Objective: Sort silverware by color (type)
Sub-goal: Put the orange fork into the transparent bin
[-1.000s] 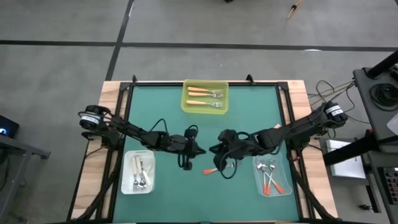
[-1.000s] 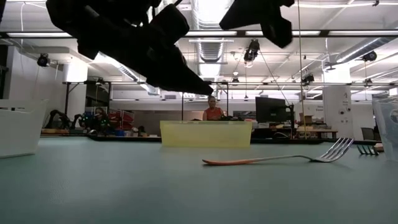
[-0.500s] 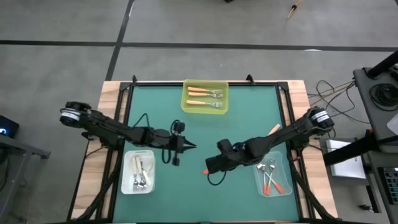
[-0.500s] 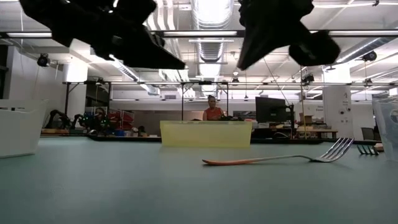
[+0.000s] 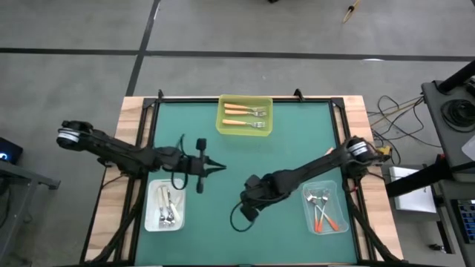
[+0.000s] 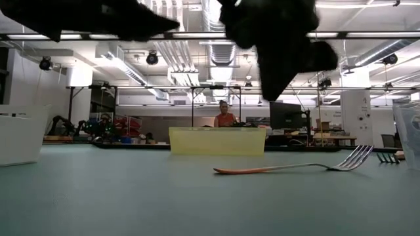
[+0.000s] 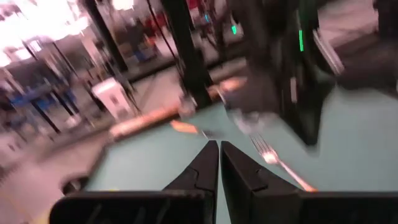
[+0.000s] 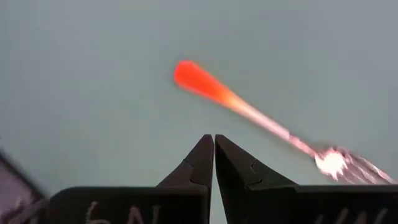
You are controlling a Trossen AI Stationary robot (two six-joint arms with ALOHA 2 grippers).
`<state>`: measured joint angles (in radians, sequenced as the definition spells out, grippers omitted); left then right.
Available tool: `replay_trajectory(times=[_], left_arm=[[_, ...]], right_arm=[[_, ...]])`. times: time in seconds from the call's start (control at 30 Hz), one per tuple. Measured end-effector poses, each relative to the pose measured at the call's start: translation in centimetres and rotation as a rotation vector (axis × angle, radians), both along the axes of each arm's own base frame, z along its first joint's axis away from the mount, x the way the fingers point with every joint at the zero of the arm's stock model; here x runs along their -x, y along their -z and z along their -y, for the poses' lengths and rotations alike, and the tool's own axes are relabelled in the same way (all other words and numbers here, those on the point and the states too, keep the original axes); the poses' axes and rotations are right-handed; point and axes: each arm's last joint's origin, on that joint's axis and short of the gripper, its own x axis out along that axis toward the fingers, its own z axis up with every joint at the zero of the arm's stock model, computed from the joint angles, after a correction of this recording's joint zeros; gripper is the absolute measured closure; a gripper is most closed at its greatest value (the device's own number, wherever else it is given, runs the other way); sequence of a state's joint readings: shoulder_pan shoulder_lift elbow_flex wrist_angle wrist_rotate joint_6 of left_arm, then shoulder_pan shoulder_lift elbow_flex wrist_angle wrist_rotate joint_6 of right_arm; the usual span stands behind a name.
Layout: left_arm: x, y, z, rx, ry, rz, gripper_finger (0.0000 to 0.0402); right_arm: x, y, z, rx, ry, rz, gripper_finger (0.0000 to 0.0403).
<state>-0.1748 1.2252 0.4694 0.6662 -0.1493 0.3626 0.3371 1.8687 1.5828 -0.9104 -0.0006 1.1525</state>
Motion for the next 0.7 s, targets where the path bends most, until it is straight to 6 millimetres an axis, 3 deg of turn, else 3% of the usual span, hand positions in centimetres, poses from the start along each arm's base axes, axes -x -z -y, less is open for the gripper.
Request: replay_trajectory(times=[0.3,0.7], left_arm=[[2.0,-4.8,-0.7,-0.122,-0.040,0.208,0.0401],[4.6,-7.4,-1.6,-0.170,-0.123,0.340,0.0401]], right_arm=[[-3.3,4.0,0.2,0.052,-0.006,-0.037,0.0394],[-7.2,6.0,-0.9,0.110,-0.071,-0.079,0.0394]])
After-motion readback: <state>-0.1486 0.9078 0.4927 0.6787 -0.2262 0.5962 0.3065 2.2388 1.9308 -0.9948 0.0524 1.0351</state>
